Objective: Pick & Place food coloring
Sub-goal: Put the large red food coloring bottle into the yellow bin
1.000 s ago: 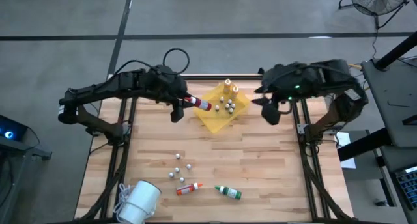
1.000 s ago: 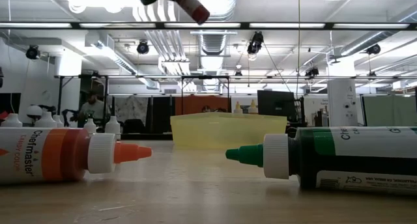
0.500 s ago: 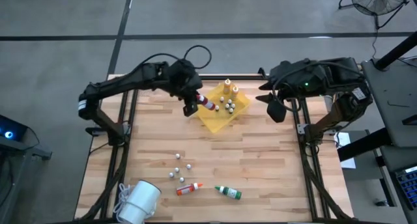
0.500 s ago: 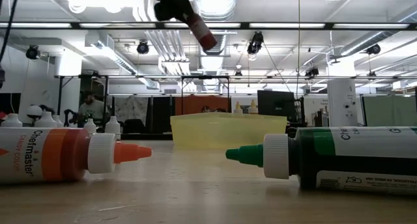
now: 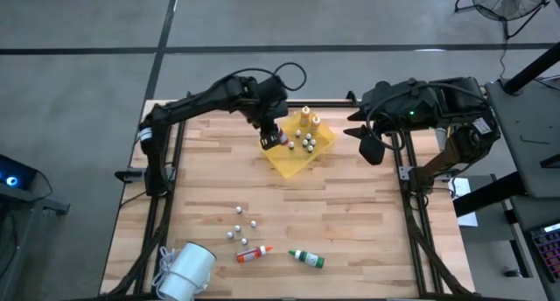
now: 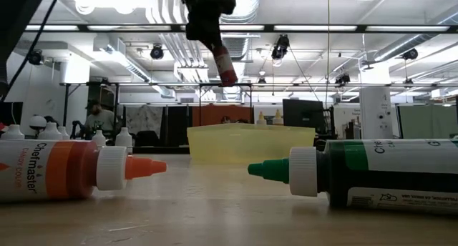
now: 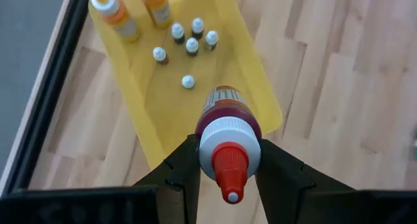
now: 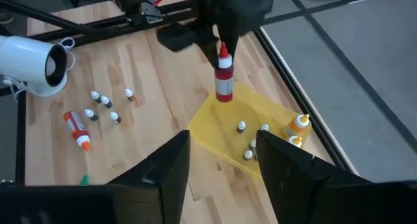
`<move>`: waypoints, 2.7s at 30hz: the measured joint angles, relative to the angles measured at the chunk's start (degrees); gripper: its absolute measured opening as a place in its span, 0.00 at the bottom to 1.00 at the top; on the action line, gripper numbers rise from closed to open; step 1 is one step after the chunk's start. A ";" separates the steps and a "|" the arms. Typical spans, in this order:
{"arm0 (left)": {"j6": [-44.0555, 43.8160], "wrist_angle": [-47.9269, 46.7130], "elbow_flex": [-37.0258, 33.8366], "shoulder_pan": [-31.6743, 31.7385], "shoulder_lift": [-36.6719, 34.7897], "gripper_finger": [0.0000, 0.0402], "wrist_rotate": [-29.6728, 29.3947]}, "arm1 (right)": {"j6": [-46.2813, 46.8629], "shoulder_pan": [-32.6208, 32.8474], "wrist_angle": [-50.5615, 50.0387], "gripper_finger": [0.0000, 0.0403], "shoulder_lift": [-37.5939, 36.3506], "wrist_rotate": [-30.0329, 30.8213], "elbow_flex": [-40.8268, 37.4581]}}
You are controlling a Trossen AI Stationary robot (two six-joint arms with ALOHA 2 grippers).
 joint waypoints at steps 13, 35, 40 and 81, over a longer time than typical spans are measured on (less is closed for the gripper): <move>-2.09 -2.18 -0.67 0.44 7.35 0.25 -6.38 | -0.41 0.01 0.00 0.36 0.11 -0.04 0.00; -4.20 2.99 -12.23 1.31 9.51 0.25 -10.71 | -0.61 0.03 0.00 0.32 0.13 -0.11 0.00; -4.25 3.75 -13.70 1.38 9.49 0.25 -10.69 | -0.63 0.03 0.00 0.30 0.13 -0.15 0.00; -5.34 8.41 -17.85 1.60 8.34 0.48 -7.21 | -1.68 0.05 0.00 0.26 0.13 -0.15 0.00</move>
